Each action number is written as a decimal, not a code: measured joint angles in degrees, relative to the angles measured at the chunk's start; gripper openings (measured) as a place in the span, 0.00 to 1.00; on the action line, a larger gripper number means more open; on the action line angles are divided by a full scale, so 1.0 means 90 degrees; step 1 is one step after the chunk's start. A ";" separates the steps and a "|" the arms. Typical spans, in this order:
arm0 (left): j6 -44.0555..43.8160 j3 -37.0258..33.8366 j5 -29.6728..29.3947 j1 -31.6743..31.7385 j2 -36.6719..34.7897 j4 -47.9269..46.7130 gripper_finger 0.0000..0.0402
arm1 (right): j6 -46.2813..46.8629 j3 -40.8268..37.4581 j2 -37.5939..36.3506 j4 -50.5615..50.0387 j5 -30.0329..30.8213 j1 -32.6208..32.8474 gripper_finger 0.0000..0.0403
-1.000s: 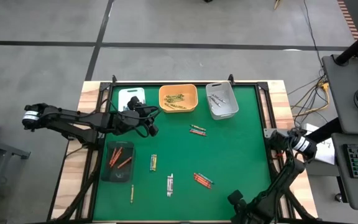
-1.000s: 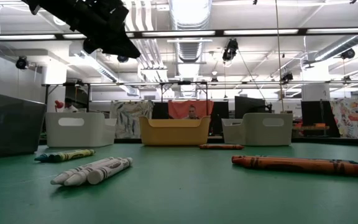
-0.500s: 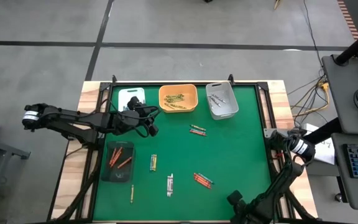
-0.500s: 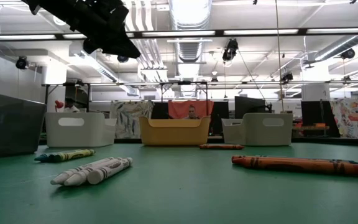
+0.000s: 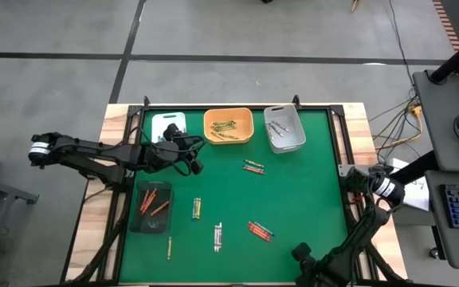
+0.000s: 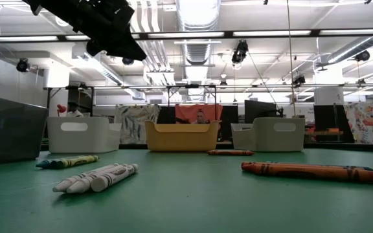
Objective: Sort crayons
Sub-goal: Put the white crayon into the gray bin
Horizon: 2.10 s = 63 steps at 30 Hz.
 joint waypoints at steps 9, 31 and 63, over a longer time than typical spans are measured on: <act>0.0002 0.0000 0.0000 0.0000 0.0000 0.0068 0.14 | 0.2790 0.0060 -0.0914 -0.2367 0.0969 -0.1046 0.03; 0.0119 0.0000 0.0000 0.0000 0.0000 0.0070 0.14 | 0.0644 -0.0022 -0.2346 -0.1829 0.0977 -0.9997 0.03; 0.0097 0.0000 -0.0004 0.0002 0.0000 0.0119 0.14 | -0.0689 -0.0096 -0.1625 -0.0840 0.0279 -1.1172 0.17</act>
